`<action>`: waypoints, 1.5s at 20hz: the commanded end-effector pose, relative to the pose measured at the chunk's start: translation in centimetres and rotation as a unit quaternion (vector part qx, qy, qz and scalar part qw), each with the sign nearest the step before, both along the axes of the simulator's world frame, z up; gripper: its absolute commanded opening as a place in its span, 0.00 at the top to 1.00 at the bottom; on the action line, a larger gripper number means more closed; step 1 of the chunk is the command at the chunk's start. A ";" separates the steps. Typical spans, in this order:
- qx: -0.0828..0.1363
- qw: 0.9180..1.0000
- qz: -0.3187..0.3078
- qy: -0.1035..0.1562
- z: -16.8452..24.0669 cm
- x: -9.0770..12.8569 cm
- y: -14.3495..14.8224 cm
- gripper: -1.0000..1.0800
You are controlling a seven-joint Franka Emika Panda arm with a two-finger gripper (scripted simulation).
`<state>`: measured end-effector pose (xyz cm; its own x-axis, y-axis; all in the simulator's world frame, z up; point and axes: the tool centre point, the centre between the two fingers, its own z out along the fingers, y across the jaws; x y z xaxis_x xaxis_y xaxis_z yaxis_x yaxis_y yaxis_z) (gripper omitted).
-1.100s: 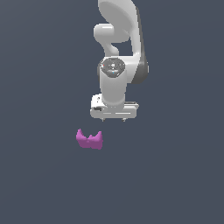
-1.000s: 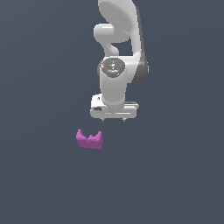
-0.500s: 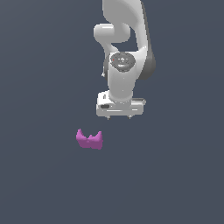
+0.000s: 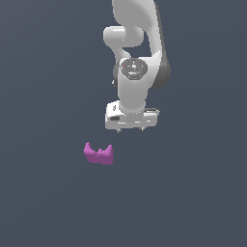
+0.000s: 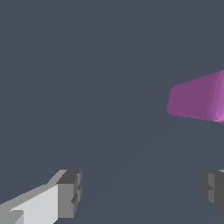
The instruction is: Pick up the object and move it to a goal position.
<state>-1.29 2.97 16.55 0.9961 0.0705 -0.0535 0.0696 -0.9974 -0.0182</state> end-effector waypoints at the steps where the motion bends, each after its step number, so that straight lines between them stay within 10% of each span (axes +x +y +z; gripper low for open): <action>1: 0.000 1.000 0.013 -0.001 0.0 0.1 -0.2 0.04; 15: 0.005 0.989 0.149 -0.007 -0.4 1.6 -2.7 0.04; 30: 0.009 0.947 0.319 -0.014 -0.9 3.4 -6.1 0.04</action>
